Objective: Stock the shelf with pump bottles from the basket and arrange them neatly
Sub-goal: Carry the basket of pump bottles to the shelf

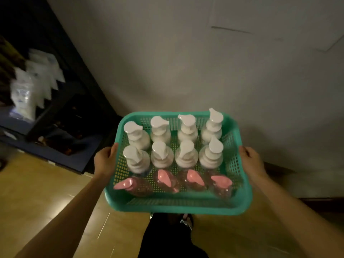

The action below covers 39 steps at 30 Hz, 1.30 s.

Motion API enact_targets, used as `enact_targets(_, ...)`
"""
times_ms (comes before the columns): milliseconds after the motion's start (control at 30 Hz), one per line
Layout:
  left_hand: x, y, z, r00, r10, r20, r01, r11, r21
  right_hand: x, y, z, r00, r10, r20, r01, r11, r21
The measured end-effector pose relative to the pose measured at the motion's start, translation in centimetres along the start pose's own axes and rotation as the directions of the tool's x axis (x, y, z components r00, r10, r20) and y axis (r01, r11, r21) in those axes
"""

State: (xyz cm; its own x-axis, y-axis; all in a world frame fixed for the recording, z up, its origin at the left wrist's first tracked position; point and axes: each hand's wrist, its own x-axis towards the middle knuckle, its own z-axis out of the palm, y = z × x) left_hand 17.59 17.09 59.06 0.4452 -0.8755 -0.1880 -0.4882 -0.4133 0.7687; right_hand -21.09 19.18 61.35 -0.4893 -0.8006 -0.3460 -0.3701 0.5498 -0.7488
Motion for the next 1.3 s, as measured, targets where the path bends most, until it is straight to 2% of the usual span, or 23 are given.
enact_targets(233, -4.0, -0.5, -6.6, 0.992, -0.061, -0.111, 0.054, 0.997, -0.058, -3.1, -4.9, 0.6, 0.989, -0.085, 0.117, 0.077, 0.995, 0.066)
enact_targets(333, -6.3, -1.8, -8.4, 0.978, -0.137, -0.157, 0.121, 0.987, -0.104, -2.8, -4.9, 2.0, 0.975, -0.110, 0.192, 0.110, 0.994, 0.014)
enact_targets(467, -11.0, -3.7, -10.3, 0.937, -0.233, -0.261, 0.202, 0.969, -0.139, -2.7, -5.8, 4.0, 0.928, -0.180, 0.325, 0.216, 0.973, -0.077)
enact_targets(533, -13.8, -4.7, -11.0, 0.893, -0.305, -0.330, 0.263, 0.950, -0.167, -3.7, -7.4, 5.0, 0.885, -0.230, 0.405, 0.288, 0.954, -0.087)
enact_targets(733, -23.5, -8.4, -13.3, 0.691, -0.501, -0.521, 0.393, 0.866, -0.310, -7.4, -11.2, 9.2, 0.678, -0.319, 0.662, 0.489, 0.868, -0.082)
enact_targets(900, -32.3, -10.6, -14.9, 0.490, -0.644, -0.587, 0.475, 0.763, -0.439, -13.4, -12.8, 13.2, 0.479, -0.327, 0.815, 0.628, 0.776, -0.058)
enact_targets(1100, -43.0, -14.3, -16.4, 0.217, -0.643, -0.734, 0.492, 0.722, -0.487, -22.8, -11.8, 18.9, 0.259, -0.278, 0.925, 0.729, 0.685, 0.001)
enact_targets(1300, -53.9, -19.1, -17.0, -0.061, -0.714, -0.697, 0.524, 0.572, -0.632, -35.2, -8.5, 22.9, 0.077, -0.203, 0.976, 0.780, 0.622, 0.068)
